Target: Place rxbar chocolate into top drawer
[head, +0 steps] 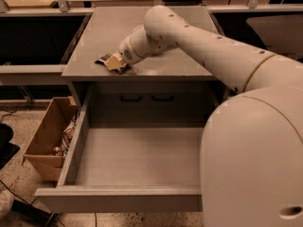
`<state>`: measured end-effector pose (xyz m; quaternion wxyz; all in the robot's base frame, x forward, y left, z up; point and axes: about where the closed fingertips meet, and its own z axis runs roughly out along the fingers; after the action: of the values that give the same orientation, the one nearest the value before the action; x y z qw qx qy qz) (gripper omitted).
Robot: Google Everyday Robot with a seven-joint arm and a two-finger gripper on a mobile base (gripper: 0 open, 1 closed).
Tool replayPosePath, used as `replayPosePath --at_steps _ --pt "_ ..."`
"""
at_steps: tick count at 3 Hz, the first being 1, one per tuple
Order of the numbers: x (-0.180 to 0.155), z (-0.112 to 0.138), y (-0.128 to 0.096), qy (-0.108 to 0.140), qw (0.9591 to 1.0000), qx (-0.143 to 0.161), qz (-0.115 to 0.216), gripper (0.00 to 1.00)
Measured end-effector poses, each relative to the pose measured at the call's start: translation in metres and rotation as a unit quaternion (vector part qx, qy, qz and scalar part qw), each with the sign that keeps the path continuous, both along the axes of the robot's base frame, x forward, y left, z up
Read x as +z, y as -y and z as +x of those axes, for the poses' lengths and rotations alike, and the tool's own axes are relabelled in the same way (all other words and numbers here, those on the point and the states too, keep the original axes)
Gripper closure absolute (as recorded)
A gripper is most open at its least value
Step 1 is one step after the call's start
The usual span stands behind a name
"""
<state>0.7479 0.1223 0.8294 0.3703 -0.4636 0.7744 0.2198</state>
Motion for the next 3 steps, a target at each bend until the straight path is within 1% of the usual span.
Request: replayPosePath --at_steps 1,2,3 --pt "0.006 0.000 0.000 0.000 1.0000 0.000 0.000 1.00" --pt "0.045 -0.045 0.009 0.037 0.9988 0.024 -0.020 1.00" --pt "0.070 -0.091 0.023 0.060 0.9974 0.025 -0.030 1.00"
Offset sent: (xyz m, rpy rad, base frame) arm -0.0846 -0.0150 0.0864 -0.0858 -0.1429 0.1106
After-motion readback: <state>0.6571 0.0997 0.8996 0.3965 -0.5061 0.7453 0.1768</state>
